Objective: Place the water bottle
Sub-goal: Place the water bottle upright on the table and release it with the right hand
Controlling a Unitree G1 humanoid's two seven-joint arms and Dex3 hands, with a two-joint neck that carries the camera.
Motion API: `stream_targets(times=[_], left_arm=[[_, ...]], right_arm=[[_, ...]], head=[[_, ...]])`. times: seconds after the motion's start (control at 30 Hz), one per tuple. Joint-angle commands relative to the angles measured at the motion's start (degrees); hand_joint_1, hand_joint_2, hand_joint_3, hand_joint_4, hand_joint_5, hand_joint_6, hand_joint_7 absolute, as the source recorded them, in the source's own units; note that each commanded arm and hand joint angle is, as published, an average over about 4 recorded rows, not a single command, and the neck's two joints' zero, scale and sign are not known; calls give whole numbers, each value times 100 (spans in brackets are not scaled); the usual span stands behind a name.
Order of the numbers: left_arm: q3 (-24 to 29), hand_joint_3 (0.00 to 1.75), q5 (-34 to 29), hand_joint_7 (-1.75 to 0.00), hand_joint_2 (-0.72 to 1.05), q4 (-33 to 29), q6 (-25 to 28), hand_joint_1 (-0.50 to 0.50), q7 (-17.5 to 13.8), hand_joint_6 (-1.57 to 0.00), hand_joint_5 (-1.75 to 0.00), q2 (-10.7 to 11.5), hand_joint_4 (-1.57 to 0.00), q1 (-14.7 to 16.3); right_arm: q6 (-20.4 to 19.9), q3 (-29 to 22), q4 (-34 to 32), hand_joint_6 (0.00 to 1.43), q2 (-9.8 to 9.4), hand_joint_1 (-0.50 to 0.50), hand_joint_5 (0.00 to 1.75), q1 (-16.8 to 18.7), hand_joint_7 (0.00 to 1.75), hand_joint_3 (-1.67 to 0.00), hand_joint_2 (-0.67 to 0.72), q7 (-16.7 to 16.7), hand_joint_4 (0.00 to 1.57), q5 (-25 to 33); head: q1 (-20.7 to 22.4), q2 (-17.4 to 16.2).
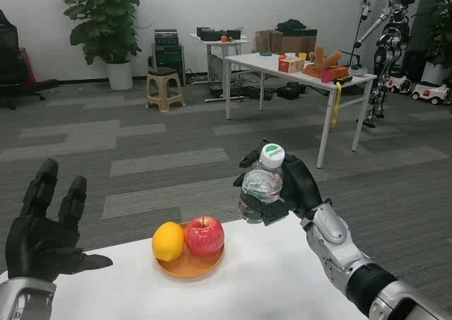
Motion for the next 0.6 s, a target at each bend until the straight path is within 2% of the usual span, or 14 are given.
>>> stream_targets(times=[0.03,0.2,0.3,0.4,0.6], left_arm=[[143,3,421,0,-10,-61,4,-50,90,0,-10,-271,0,126],[152,7,412,0,-10,-65,-5,-50,90,0,-10,-271,0,142],[154,2,412,0,-10,-91,-5,-50,90,0,-10,-268,0,164],[160,9,412,0,-10,-131,-5,-50,90,0,-10,-257,0,190],[160,4,412,0,-10,-166,-5,-50,90,0,-10,-253,0,225]], right_arm=[[-40,-367,-425,86,-167,-3,97,417,126,-159,-54,-112,146,49],[-40,-367,-471,86,-164,-1,97,443,126,-159,-54,-112,146,49],[-40,-364,-477,86,-156,-3,102,459,126,-159,-54,-112,146,49],[-40,-358,-484,86,-147,0,97,465,126,-159,-54,-112,146,49],[-40,-358,-515,86,-138,-2,97,492,126,-159,-54,-112,146,49]], head=[[0,-155],[9,-94],[10,-100],[16,-100],[4,-107]])
